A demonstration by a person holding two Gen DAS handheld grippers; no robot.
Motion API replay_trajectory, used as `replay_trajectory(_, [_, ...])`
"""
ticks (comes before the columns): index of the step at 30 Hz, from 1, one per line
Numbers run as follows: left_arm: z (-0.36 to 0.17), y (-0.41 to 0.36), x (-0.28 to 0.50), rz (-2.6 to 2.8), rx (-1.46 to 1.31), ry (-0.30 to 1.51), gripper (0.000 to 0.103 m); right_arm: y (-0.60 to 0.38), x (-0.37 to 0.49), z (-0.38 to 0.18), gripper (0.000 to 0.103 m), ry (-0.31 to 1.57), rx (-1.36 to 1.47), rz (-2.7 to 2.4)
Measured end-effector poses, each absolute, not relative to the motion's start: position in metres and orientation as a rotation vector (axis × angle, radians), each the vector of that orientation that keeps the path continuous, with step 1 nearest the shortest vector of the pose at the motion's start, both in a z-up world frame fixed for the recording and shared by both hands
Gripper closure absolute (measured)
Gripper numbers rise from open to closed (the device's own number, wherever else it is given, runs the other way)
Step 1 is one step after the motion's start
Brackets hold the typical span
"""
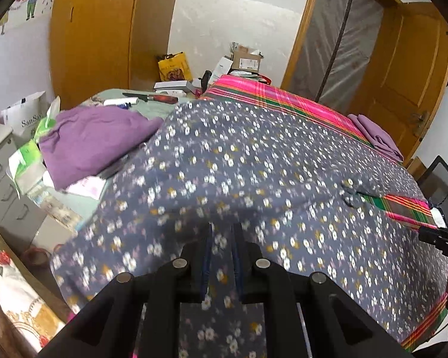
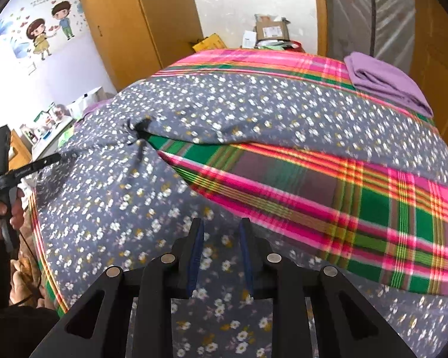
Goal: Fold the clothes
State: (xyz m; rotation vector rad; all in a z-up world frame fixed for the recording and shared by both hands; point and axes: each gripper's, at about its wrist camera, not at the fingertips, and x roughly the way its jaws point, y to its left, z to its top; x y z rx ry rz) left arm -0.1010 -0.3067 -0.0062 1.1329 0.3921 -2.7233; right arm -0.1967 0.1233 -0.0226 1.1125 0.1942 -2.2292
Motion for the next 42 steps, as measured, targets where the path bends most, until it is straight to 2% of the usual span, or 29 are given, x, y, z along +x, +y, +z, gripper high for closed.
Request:
replay_trajectory(12, [-0.023, -0.313, -0.137, -2.697, 1.266, 0.325, 0.086, 0.089, -0.197, -0.005, 0.075, 0.292, 1.048, -2.203])
replay_trajectory(26, [0.031, -0.295, -0.136, -2.697, 1.172, 0.178, 0.086, 0.066, -0.2, 0.018, 0.074, 0.336, 0.949, -2.186])
replay_trajectory(32, [0.053, -0.277, -0.14, -2.73, 1.133, 0.152, 0.086, 0.054, -0.192, 0.033, 0.073, 0.359, 0.834, -2.158])
replay_trajectory(39, [0.067, -0.258, -0.148, -2.767, 1.118, 0.066, 0.086, 0.056, -0.192, 0.058, 0.073, 0.284, 0.683, -2.166])
replay_trajectory(42, [0.071, -0.253, -0.152, -2.79, 1.11, 0.032, 0.086, 0.052, -0.193, 0.063, 0.07, 0.338, 0.638, -2.156])
